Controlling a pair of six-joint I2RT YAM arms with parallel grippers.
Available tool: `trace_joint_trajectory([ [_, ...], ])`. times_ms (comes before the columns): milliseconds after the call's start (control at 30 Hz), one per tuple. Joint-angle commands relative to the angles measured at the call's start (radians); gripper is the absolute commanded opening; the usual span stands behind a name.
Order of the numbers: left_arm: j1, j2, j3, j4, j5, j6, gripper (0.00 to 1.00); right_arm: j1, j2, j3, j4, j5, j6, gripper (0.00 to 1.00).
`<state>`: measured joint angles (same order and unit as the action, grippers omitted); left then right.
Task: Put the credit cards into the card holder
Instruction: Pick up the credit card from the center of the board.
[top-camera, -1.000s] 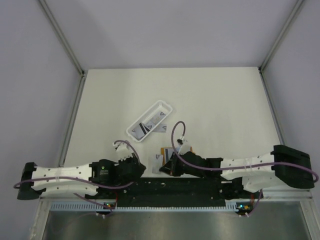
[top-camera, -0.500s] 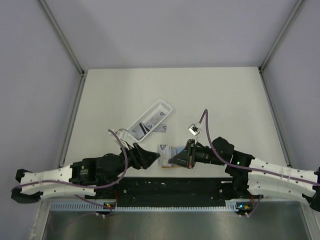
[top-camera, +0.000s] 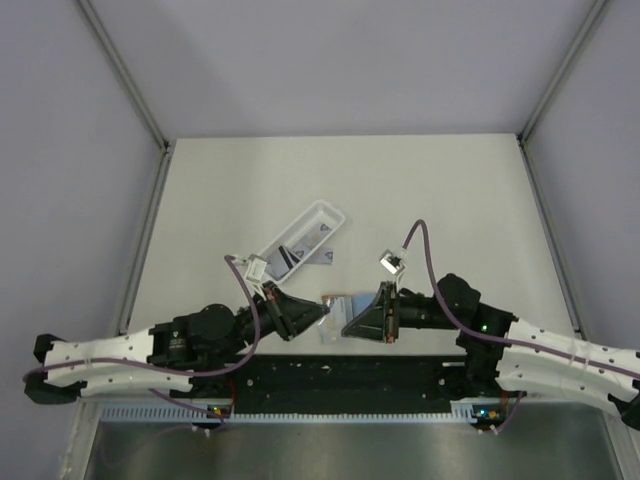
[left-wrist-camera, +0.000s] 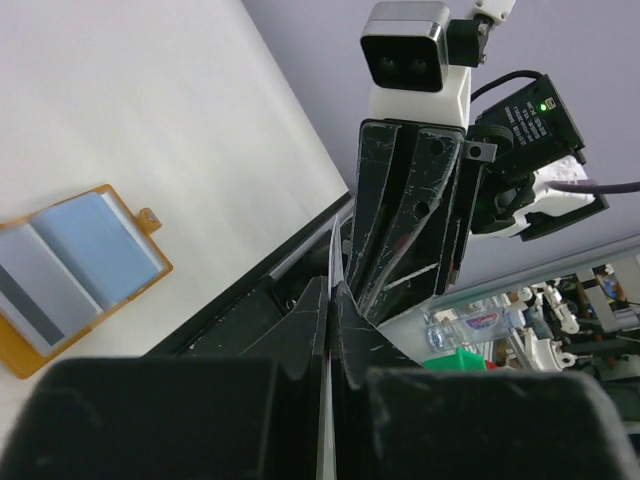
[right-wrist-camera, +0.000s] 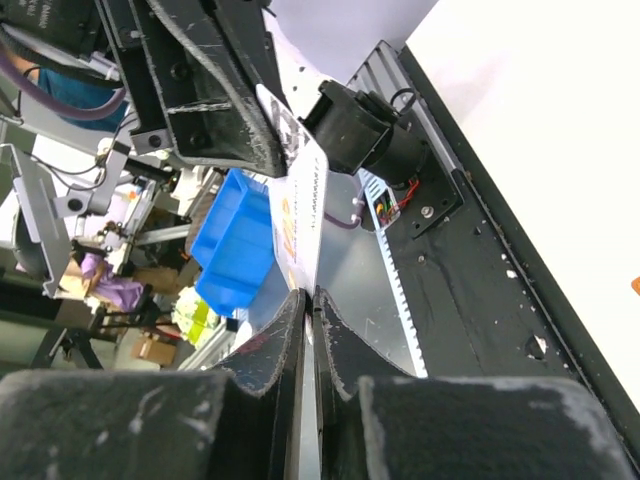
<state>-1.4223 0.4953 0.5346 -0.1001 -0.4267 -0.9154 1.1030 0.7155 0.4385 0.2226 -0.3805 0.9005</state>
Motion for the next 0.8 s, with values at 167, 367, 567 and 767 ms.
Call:
trace_joint_trajectory([
  [167, -0.003, 0.015, -0.005, 0.068, 0.039, 0.013, 0.00, -0.015, -0.044, 0.025, 0.044, 0.023, -0.020, 0.28],
  [367, -0.003, 0.034, -0.004, 0.091, 0.049, 0.013, 0.00, -0.017, 0.005, 0.042, 0.086, 0.028, -0.032, 0.31],
  [567, -0.003, 0.045, 0.004, 0.092, 0.060, 0.012, 0.00, -0.015, 0.015, 0.040, 0.130, 0.041, -0.028, 0.31],
  [767, -0.003, 0.042, 0.004, 0.092, 0.052, 0.010, 0.00, -0.017, 0.002, 0.032, 0.146, 0.054, -0.015, 0.31],
])
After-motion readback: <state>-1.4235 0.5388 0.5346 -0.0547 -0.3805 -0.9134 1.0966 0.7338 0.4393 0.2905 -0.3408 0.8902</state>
